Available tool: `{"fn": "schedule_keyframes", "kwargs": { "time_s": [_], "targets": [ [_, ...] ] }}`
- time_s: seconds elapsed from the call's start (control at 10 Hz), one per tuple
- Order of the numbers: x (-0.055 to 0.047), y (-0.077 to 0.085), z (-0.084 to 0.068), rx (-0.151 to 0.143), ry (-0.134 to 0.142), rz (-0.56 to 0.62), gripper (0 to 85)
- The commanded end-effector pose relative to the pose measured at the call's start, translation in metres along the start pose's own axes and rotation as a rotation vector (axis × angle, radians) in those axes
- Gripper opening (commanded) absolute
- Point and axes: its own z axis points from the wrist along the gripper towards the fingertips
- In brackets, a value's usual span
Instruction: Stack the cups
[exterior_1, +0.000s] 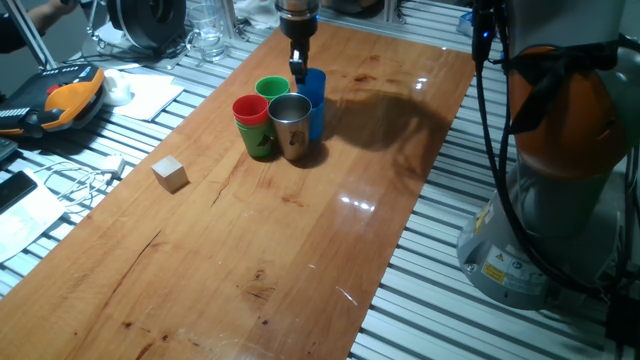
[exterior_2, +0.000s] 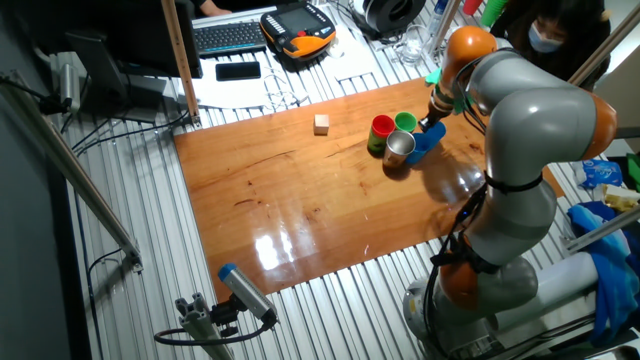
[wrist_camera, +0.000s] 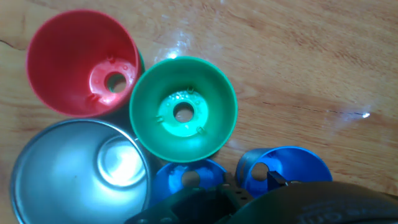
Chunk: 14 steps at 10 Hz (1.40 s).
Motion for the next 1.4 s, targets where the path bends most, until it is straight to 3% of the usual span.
{"fn": "schedule_keyframes", "kwargs": {
  "time_s": [0.0, 0.4, 1.3],
  "targets": [
    [0.001, 0.001, 0.002, 0.001, -0.002, 0.0, 34.0],
    [0.007, 0.002, 0.011, 0.005, -0.009, -0.001, 34.0],
    [0.016, 0.002, 0.034, 0.016, -0.052, 0.002, 34.0]
  ]
}}
